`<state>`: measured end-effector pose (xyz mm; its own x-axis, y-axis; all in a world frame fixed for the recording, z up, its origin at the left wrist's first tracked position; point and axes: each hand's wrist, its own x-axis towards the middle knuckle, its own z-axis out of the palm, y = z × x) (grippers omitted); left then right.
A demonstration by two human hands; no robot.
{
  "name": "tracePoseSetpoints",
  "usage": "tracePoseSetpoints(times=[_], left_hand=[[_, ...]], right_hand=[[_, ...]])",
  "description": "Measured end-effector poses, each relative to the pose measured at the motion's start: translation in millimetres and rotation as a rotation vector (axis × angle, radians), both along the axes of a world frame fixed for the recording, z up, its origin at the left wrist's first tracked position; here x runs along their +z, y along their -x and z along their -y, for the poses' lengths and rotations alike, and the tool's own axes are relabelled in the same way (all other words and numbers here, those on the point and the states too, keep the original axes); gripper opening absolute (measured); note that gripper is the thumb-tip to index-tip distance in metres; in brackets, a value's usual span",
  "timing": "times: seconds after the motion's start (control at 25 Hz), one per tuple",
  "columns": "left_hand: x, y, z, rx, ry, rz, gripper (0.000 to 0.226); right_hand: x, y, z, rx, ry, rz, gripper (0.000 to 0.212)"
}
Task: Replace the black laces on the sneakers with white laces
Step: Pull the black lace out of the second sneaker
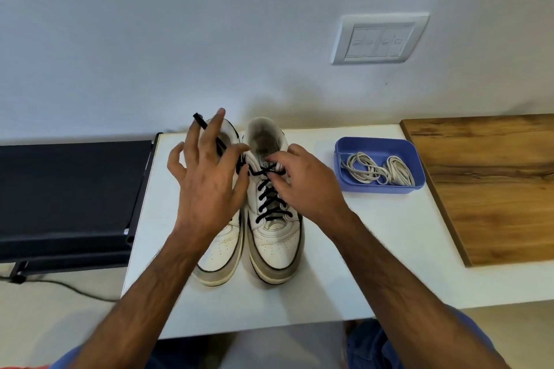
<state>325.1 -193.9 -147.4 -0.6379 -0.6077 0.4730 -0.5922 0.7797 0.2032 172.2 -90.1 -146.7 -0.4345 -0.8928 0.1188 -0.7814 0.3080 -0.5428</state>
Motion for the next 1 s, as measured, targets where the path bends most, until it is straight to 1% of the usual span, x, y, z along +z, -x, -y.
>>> tracePoseSetpoints(times=[0.08, 0.16, 0.28, 0.4, 0.44, 0.52, 0.6, 0.64, 0.72, 0.84, 0.92, 1.0], left_hand=[[4.4, -2.1, 3.3, 0.045, 0.048, -0.088, 0.021], [4.5, -2.5, 1.4, 0.040, 0.088, -0.131, 0.019], [-0.5, -1.3, -5.1, -0.014, 0.163, -0.092, 0.016], [6.1, -1.5, -1.6, -0.046, 0.226, -0.105, 0.015], [7.3, -0.8, 0.1, -0.073, 0.207, -0.102, 0.017], [2.1, 1.9, 0.0, -0.140, 0.129, -0.033, 0.023], [-11.5, 6.5, -1.3, -0.178, 0.056, 0.038, 0.030], [-18.1, 9.2, -1.3, -0.187, 0.023, 0.044, 0.031], [-27.6, 15.1, -1.2, -0.193, -0.031, 0.004, 0.028], [-33.1, 21.1, -3.1, -0.170, -0.068, -0.060, 0.025], [-34.0, 22.2, -5.1, -0.165, -0.074, -0.065, 0.030], [-34.4, 22.0, -5.8, -0.169, -0.079, -0.069, 0.028]], right_hand=[[1.0, 0.6, 0.7, -0.017, 0.007, -0.020, 0.021], [0.9, 0.9, 0.3, -0.024, 0.033, -0.012, 0.014], [-0.8, 2.5, 0.4, -0.031, 0.074, 0.098, 0.009], [0.0, 5.6, 1.6, -0.045, 0.130, 0.217, 0.008], [0.0, 5.8, 2.0, -0.047, 0.139, 0.229, 0.008], [-0.4, 4.7, 3.0, -0.039, 0.149, 0.210, 0.006], [-1.5, 3.9, 3.0, -0.006, 0.166, 0.143, 0.004], [-2.3, 4.4, 2.5, 0.017, 0.175, 0.088, 0.004], [-3.9, 6.5, 0.6, 0.060, 0.192, -0.019, 0.003], [-2.1, 6.6, -0.8, 0.121, 0.186, -0.088, 0.004], [0.2, 2.2, 0.3, 0.154, 0.157, -0.096, 0.003], [1.5, -3.7, 1.7, 0.162, 0.137, -0.045, 0.002]])
